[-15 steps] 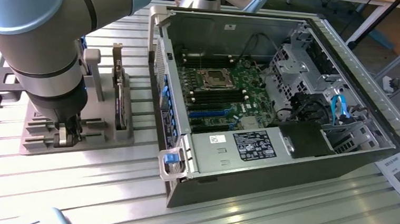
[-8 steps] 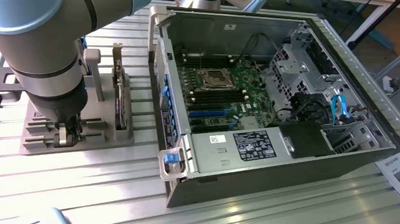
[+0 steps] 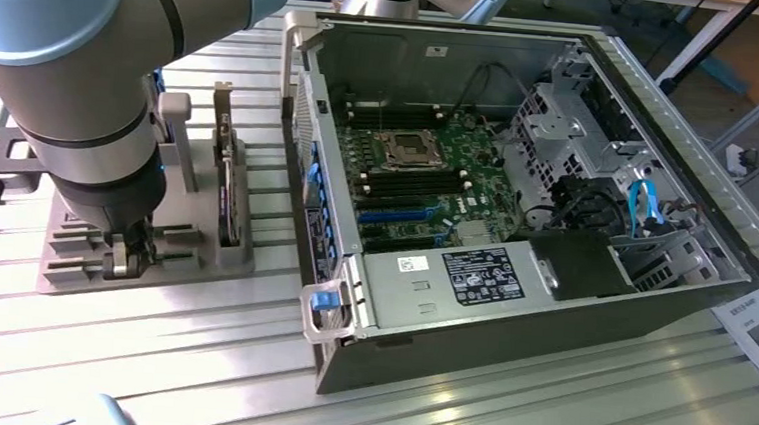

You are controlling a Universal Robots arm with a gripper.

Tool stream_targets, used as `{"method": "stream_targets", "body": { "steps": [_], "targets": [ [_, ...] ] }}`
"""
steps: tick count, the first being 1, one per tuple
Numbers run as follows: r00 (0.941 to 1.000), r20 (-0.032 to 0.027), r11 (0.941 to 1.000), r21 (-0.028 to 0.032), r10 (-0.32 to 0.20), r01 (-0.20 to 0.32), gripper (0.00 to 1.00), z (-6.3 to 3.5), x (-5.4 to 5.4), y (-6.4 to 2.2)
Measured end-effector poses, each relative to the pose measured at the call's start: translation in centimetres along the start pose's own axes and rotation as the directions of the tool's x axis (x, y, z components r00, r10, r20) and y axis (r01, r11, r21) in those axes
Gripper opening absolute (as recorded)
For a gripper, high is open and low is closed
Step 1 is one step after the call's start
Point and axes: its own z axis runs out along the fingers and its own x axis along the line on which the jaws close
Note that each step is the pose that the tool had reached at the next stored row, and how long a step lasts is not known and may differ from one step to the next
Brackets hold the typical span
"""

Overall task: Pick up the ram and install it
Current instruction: 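Pick up the ram and move it above insertion slot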

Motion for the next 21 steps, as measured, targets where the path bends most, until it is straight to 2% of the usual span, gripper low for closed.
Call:
{"method": "stream_targets", "body": {
  "steps": [7, 16, 21],
  "targets": [
    [1.0, 0.0002, 1.0, 0.0002, 0.0, 0.0, 0.12, -0.04, 0.0, 0.0],
    [1.0, 0.001, 1.0, 0.0, 0.0, 0.0, 0.12, -1.3, 0.0, 0.05],
    [1.0, 0.001, 1.0, 0.0, 0.0, 0.0, 0.12, -2.34, -0.1, 0.08]
  ]
}}
